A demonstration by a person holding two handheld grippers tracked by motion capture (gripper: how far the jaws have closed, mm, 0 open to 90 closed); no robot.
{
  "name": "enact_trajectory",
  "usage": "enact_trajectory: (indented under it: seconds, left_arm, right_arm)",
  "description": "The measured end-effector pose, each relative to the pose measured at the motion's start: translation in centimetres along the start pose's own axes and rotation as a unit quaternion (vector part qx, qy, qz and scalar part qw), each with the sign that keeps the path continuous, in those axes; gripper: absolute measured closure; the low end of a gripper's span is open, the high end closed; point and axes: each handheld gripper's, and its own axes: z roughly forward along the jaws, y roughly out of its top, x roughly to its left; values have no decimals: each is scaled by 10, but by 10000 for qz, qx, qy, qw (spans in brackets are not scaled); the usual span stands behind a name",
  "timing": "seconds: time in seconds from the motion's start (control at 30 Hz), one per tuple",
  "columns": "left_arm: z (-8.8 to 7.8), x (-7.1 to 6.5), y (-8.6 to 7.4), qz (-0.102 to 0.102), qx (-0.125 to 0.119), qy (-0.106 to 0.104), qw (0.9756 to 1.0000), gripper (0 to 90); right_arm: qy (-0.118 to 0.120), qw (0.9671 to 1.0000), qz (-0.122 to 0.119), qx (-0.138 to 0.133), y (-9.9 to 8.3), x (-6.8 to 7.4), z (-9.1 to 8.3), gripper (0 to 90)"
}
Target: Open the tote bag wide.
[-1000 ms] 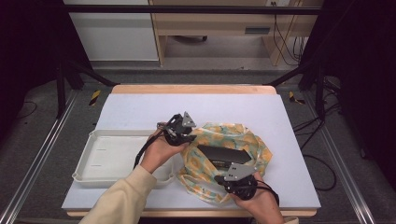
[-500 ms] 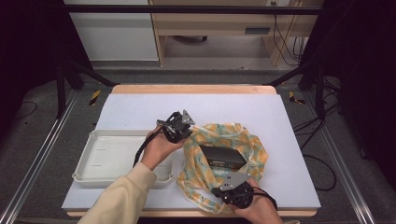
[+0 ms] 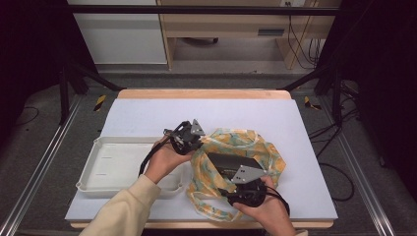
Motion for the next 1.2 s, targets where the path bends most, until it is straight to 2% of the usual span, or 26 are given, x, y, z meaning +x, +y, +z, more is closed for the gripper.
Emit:
enact_trajectory:
  seconds: [0.03,0.07,0.1,0.2,0.23,0.27,0.3,0.33,0.37,0.43,0.57,0.63,0.73,0.77,1.2]
  left_arm:
    - [-1,0,0,4,-2,-10,10000,898]
    - [-1,0,0,4,-2,-10,10000,898]
    - [-1,-1,0,9,-3,-20,10000,898]
    - [-2,-1,1,57,42,-39,10000,898]
    - [-2,-2,1,43,37,-26,10000,898]
    - [-2,-2,1,57,53,-39,10000,897]
    - [-2,-2,1,57,53,-39,10000,898]
    - [-2,-2,1,67,54,-32,10000,898]
    - [0,-3,1,86,88,-10,9999,898]
    - [3,-4,2,101,155,8,9998,898]
    - [8,-5,2,144,254,94,9995,900]
    - [13,-5,3,215,379,194,9989,900]
    - [19,-4,2,202,411,224,9987,900]
    - [22,-2,1,184,508,217,9983,900]
    - [30,1,-2,197,665,289,9972,900]
  right_arm:
    - [-14,10000,49,0,5,0,8,454]
    - [-14,10000,49,0,5,0,8,454]
    - [-15,10000,96,16,8,0,16,454]
    - [-58,9999,103,78,10,0,26,468]
    - [-123,9998,87,118,11,0,33,557]
    - [-80,9999,33,133,12,1,36,639]
    - [-80,9999,33,133,12,1,36,639]
    - [-26,9999,-13,134,12,2,38,701]
    - [110,9998,-101,111,12,6,42,832]
    - [210,9996,-155,131,12,10,45,887]
    - [436,9985,-210,245,8,16,51,900]
    - [548,9977,-248,315,7,18,53,900]
    - [652,9970,-240,351,5,20,54,900]
    - [727,9963,-246,383,4,21,54,900]
    - [1028,9935,-303,379,1,24,56,900]
